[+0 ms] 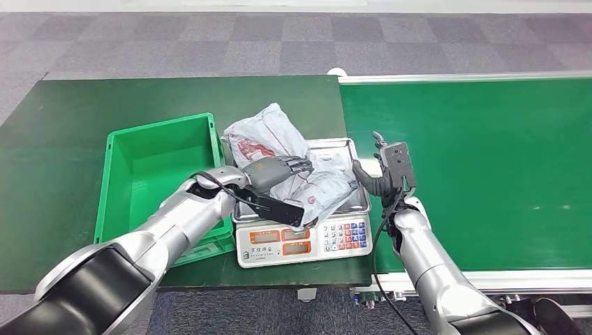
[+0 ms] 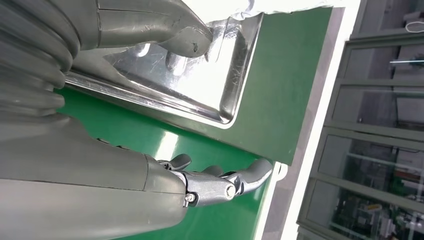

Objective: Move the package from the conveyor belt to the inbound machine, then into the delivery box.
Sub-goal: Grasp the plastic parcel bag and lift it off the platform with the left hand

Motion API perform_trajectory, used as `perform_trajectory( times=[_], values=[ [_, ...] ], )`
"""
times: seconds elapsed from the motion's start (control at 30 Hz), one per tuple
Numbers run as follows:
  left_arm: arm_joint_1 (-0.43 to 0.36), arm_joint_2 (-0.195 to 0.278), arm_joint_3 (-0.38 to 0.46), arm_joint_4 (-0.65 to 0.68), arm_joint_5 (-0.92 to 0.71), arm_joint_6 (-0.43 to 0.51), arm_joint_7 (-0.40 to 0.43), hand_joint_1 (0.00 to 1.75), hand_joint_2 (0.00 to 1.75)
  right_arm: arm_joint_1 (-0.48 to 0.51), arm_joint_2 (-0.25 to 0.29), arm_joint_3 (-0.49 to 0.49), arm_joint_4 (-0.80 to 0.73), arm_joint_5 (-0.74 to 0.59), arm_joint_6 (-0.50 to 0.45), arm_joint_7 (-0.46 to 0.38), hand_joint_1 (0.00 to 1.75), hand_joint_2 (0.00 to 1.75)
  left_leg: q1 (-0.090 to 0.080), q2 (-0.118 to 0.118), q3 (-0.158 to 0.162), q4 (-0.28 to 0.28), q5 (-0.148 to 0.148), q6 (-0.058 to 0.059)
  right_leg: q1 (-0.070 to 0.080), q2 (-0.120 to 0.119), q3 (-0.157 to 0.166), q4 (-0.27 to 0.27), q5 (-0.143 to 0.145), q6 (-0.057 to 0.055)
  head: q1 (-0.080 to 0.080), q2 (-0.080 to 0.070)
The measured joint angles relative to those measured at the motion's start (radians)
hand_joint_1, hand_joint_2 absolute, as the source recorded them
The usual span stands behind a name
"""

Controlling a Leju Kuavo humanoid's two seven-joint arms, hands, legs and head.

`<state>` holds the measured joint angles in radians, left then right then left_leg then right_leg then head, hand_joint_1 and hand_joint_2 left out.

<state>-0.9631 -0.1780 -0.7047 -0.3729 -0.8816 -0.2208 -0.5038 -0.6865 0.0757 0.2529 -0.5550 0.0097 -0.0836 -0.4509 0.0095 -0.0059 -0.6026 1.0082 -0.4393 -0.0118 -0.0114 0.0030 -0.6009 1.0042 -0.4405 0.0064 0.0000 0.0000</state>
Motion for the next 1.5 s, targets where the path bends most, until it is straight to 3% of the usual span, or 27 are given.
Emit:
perform_trajectory(
  times=[0.07, 0.2, 0.47, 0.8, 0.93, 1.13, 1.3, 1.5],
  values=[
    [-0.006, -0.002, -0.011, 0.005, -0.008, -0.023, -0.014, 0.03, 1.75, -0.001, 0.001, -0.002, 0.000, 0.000, 0.007, 0.000, 0.00, 1.75, 0.000, 0.000, 0.000, 0.000, 0.000, 0.000, 0.000, 0.000, 0.000, 0.000, 0.000, 0.000, 0.000, 0.000],
    [-0.025, -0.013, -0.054, 0.013, -0.040, -0.100, -0.044, 1.75, 1.75, -0.005, 0.002, -0.004, 0.000, 0.001, 0.024, 0.003, 0.00, 1.75, 0.000, 0.000, 0.001, 0.000, 0.000, 0.000, 0.000, 0.000, 0.001, 0.000, 0.000, 0.000, 0.000, 0.000],
    [-0.037, -0.032, -0.114, 0.016, -0.044, -0.129, -0.069, 1.75, 1.75, -0.006, 0.002, -0.005, 0.000, 0.001, 0.043, 0.006, 0.00, 1.75, 0.000, -0.006, 0.001, 0.000, 0.000, 0.001, 0.000, -0.006, 0.004, 0.000, -0.001, 0.001, 0.000, 0.000],
    [-0.039, -0.032, -0.139, -0.053, 0.006, -0.044, -0.084, 1.75, 1.75, 0.000, 0.001, -0.009, 0.000, -0.018, 0.070, -0.005, 0.00, 1.75, 0.000, -0.006, 0.000, 0.001, 0.000, 0.001, 0.000, -0.005, 0.002, 0.000, -0.001, 0.001, 0.000, 0.000],
    [-0.040, -0.015, -0.145, -0.126, 0.039, 0.005, -0.051, 1.75, 1.75, 0.013, -0.002, -0.014, -0.002, -0.025, 0.070, -0.006, 0.00, 1.75, 0.000, -0.005, 0.000, 0.001, 0.000, 0.001, 0.000, -0.004, 0.000, 0.000, -0.001, 0.001, 0.000, 0.000],
    [-0.060, 0.063, -0.150, -0.273, 0.042, 0.100, 0.070, 1.75, 1.75, 0.041, -0.016, -0.034, -0.025, -0.037, 0.068, -0.006, 0.00, 1.75, 0.000, -0.003, -0.001, 0.000, 0.001, 0.000, 0.000, -0.003, 0.000, 0.000, 0.000, 0.000, 0.000, 0.000],
    [-0.057, 0.147, -0.146, -0.318, 0.026, 0.196, 0.135, 1.75, 1.75, 0.079, -0.044, -0.058, -0.055, -0.047, 0.057, -0.006, 0.00, 1.75, 0.000, -0.002, -0.001, 0.000, 0.001, 0.000, 0.000, -0.002, 0.000, 0.000, 0.000, 0.000, 0.000, 0.000],
    [0.004, 0.266, -0.081, -0.335, -0.001, 0.338, 0.229, 1.75, 1.75, 0.139, -0.071, -0.096, -0.111, -0.047, 0.048, -0.002, 0.00, 1.75, 0.000, 0.000, 0.000, 0.000, 0.000, 0.000, 0.000, 0.000, -0.001, 0.000, -0.001, 0.000, 0.000, 0.000]
  ],
)
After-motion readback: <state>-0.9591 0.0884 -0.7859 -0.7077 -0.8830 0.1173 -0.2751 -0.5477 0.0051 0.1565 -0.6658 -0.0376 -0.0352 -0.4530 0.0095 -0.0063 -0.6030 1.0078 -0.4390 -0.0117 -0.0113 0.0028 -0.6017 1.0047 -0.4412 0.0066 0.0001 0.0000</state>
